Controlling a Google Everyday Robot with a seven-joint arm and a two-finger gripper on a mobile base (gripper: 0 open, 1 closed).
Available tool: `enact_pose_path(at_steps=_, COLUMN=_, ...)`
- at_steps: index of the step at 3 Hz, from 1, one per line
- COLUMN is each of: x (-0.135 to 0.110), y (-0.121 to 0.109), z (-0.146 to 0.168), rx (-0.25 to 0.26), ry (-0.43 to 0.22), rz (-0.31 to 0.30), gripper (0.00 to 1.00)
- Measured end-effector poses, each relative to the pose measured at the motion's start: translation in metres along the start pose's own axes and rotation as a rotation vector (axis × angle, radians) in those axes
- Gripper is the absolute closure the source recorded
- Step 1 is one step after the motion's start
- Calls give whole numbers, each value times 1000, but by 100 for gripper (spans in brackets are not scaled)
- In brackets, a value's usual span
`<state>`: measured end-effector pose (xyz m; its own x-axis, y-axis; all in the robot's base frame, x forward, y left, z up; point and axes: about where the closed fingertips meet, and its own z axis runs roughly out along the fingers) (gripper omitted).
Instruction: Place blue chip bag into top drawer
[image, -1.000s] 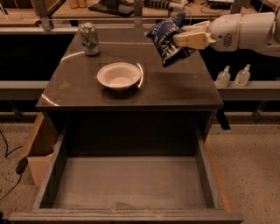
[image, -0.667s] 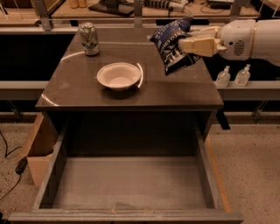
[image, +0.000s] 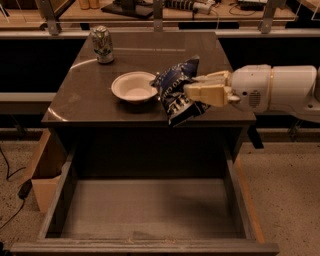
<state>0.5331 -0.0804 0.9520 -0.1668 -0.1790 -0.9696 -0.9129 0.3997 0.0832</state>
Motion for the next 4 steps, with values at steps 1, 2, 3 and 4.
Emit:
enact_pose_path(at_steps=1, x=32, y=49, z=15, rx=-73, ry=45, rz=31, gripper=100)
enact_pose_path(at_steps=2, x=50, y=78, z=15, rx=-99, ry=85, rz=61, gripper=100)
enact_pose_path(at_steps=3, x=82, y=97, z=12, rx=-103, ry=136, rz=112, gripper=100)
enact_pose_path(at_steps=4, x=120, y=108, z=15, rx=-114, ry=196, rz=145, gripper=100)
